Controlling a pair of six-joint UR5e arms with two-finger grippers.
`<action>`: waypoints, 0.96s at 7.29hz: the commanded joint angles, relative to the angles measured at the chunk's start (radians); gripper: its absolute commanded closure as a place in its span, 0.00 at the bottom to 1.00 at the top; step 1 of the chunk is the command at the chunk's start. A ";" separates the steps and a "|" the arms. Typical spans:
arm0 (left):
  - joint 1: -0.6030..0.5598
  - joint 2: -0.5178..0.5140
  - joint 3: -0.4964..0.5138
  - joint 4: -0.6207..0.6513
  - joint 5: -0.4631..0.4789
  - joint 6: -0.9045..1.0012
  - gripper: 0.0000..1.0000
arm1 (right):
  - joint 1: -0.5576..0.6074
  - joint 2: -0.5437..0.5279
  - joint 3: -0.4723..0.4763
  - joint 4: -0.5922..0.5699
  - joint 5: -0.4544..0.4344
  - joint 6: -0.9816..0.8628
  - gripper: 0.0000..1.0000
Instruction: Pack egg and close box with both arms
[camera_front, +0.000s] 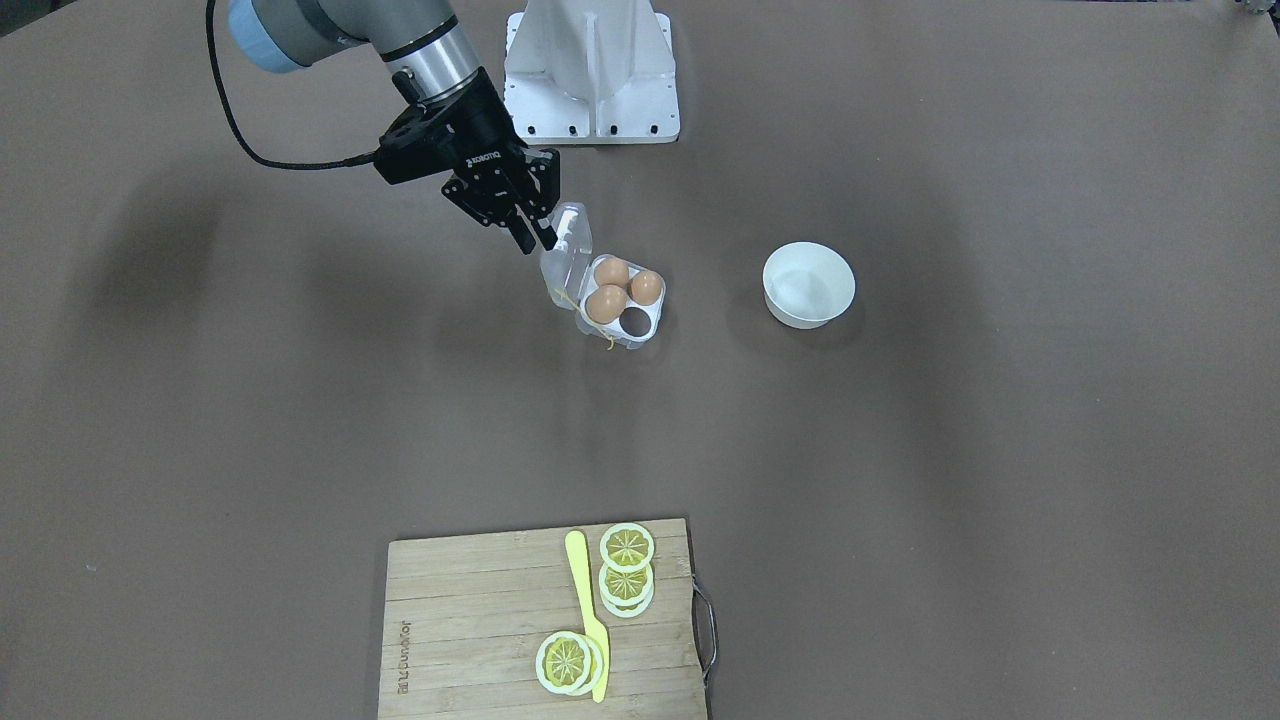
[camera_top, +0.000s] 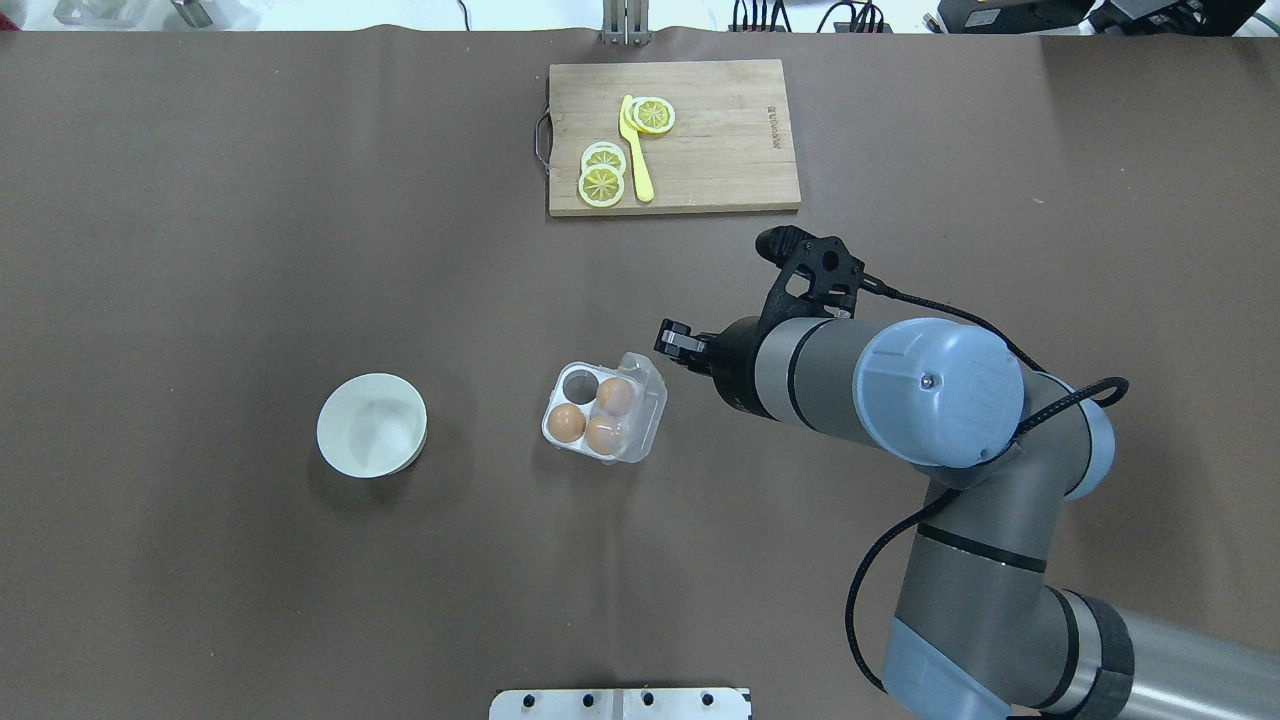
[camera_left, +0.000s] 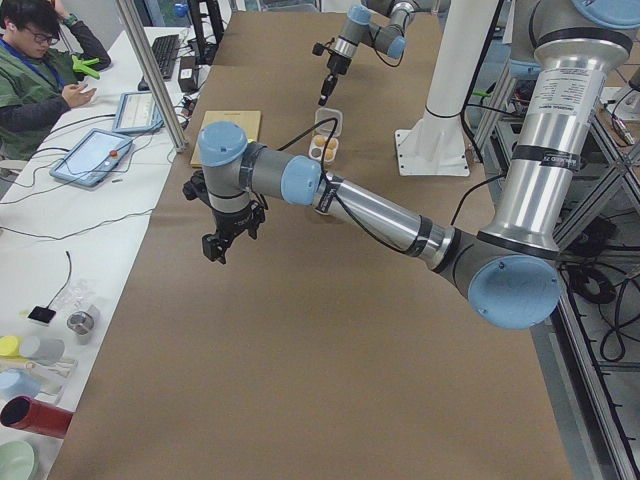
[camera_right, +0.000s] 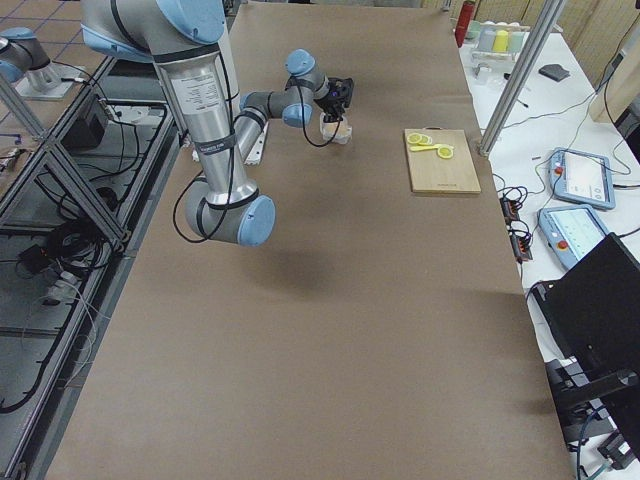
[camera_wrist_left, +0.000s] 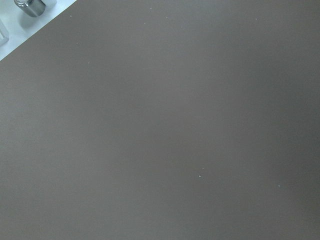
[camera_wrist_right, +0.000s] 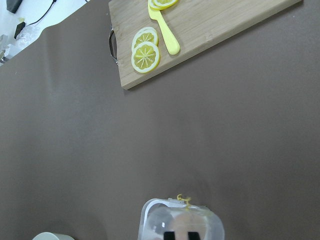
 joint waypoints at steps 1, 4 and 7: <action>0.001 0.000 0.001 0.000 0.000 -0.001 0.02 | 0.002 -0.009 0.005 -0.020 -0.001 -0.008 1.00; 0.001 0.000 0.001 0.001 0.000 -0.001 0.02 | 0.008 -0.025 -0.021 -0.020 0.001 -0.012 1.00; -0.024 0.044 0.003 0.000 0.002 -0.091 0.02 | 0.272 -0.045 -0.021 -0.242 0.271 -0.286 0.36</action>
